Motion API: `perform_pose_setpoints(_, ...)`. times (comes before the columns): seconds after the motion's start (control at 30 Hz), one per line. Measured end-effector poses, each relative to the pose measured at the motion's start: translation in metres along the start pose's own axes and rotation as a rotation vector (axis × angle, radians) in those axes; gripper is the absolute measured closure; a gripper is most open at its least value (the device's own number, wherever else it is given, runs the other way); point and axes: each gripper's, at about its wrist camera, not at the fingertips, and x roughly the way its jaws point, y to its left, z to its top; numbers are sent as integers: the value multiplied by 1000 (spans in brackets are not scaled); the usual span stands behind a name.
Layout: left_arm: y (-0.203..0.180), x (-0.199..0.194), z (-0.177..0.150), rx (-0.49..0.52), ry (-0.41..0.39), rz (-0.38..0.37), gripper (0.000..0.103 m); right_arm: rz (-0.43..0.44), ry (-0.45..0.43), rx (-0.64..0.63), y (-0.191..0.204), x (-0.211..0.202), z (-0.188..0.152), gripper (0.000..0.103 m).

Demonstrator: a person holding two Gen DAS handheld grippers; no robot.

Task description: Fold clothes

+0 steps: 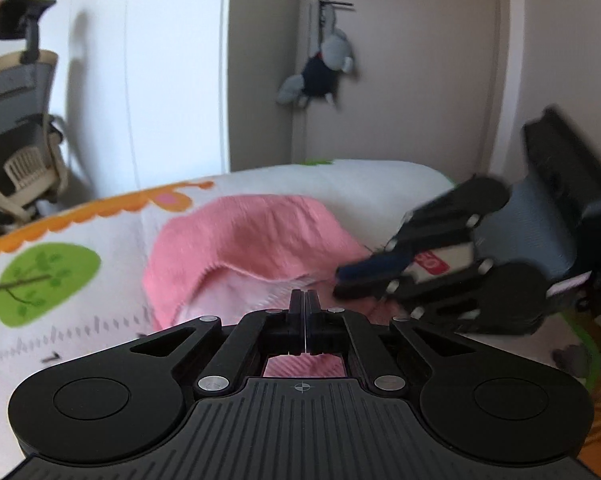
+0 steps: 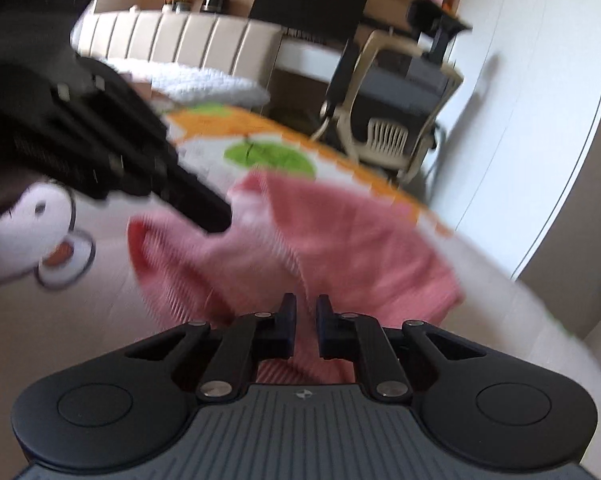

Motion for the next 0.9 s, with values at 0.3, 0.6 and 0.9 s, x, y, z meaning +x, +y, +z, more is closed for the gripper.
perform_pose_setpoints(0.3,40,10,4,17,8,250,59,-18,-69,29,-1,-22,6,91)
perform_pose_setpoints(0.6,54,34,15,-18,-32,265,96,-43,-187,17,11,-8,37,55)
perform_pose_setpoints(0.9,51,27,25,9,-42,289,98,-111,-169,10,16,30,50,68)
